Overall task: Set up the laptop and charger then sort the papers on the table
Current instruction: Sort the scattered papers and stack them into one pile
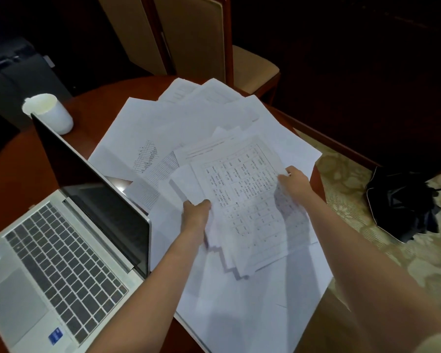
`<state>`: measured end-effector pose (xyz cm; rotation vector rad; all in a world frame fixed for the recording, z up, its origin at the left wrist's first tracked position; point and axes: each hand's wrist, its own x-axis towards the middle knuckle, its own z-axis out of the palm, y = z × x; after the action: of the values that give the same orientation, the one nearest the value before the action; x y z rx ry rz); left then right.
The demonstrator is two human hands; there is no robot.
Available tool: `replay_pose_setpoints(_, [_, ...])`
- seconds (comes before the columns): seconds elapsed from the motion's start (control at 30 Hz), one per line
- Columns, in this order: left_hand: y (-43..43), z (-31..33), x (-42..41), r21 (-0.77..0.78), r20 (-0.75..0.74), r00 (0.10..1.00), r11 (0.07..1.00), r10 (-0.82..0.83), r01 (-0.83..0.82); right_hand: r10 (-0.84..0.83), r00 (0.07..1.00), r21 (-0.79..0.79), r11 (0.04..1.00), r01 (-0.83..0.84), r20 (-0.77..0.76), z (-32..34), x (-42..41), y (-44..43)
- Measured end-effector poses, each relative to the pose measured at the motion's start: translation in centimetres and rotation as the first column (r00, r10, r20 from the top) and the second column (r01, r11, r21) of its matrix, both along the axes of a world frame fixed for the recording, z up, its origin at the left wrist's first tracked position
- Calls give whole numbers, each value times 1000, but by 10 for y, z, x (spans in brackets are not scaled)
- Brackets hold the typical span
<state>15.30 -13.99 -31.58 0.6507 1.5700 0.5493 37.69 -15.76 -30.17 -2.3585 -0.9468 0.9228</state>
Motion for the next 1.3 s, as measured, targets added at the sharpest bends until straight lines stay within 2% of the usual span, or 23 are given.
replay_pose_setpoints(0.1, [3,-7,-3,29,-21,999,999,36,-36,-9,981,14,1000,12,-195,2,-5,-1])
replay_pose_setpoints(0.2, [2,-1,-3,24,26,1000,1000,14,-15,-58,854,4,998,70,-516,6,-15,-1])
replay_pose_setpoints(0.23, [2,0,-3,41,33,999,999,-15,13,-38,822,16,998,57,-569,7,-19,-1])
replay_pose_setpoints(0.3, [1,2,-5,87,-15,998,995,-54,55,28,861,32,999,-14,-508,10,-28,-5])
replay_pose_setpoints(0.37, [-2,9,-8,169,-55,997,984,-54,62,41,906,89,996,-3,-420,10,-31,-9])
replay_pose_setpoints(0.43, [-6,14,-12,270,-18,999,962,-42,45,36,925,182,983,36,-378,11,-30,-18])
replay_pose_setpoints(0.57, [-12,41,-11,448,43,996,892,-80,52,-25,838,368,891,265,-545,30,-28,-42])
replay_pose_setpoints(0.73, [-13,73,-6,580,82,987,812,-139,66,-10,833,494,801,338,-553,56,-19,-68])
replay_pose_setpoints(0.83, [-14,82,-10,572,104,969,810,-222,124,-13,846,476,822,313,-534,63,-15,-88])
replay_pose_setpoints(0.97, [-25,86,-6,519,-14,933,795,-359,313,-4,811,378,884,276,-585,61,-15,-109])
replay_pose_setpoints(1.1, [-42,77,-1,385,-49,888,812,-457,439,-28,805,286,927,243,-593,50,-25,-123])
replay_pose_setpoints(1.2, [-51,61,-5,322,-134,806,744,-576,585,-54,831,259,937,234,-554,41,-38,-137])
replay_pose_setpoints(1.3, [-60,53,-9,373,-178,794,707,-581,601,-181,798,193,918,347,-575,27,-42,-151])
